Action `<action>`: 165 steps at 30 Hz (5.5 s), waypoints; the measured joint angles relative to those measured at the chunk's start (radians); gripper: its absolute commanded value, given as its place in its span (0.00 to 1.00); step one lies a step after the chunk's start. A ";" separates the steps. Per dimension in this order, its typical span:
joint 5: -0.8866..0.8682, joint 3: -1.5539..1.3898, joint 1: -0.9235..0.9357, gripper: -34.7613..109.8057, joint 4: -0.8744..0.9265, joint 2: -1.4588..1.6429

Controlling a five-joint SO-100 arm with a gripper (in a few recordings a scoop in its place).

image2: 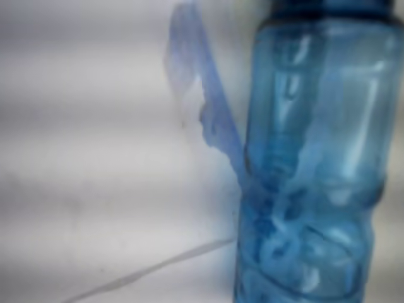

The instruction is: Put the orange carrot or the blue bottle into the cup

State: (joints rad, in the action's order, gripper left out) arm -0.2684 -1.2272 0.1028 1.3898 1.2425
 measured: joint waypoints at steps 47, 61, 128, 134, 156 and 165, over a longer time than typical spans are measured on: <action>0.006 0.002 -0.002 0.57 -0.021 -0.175; 0.006 0.002 0.000 0.50 -0.021 -0.175; 0.003 0.000 -0.337 0.35 -0.014 0.523; 0.000 0.000 -0.472 0.35 -0.014 0.517; 0.000 0.000 -0.618 0.35 0.072 0.331; 0.000 -0.034 -0.617 0.35 0.072 0.324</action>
State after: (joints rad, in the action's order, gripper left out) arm -0.2684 -1.2609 -0.5139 1.4619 1.5662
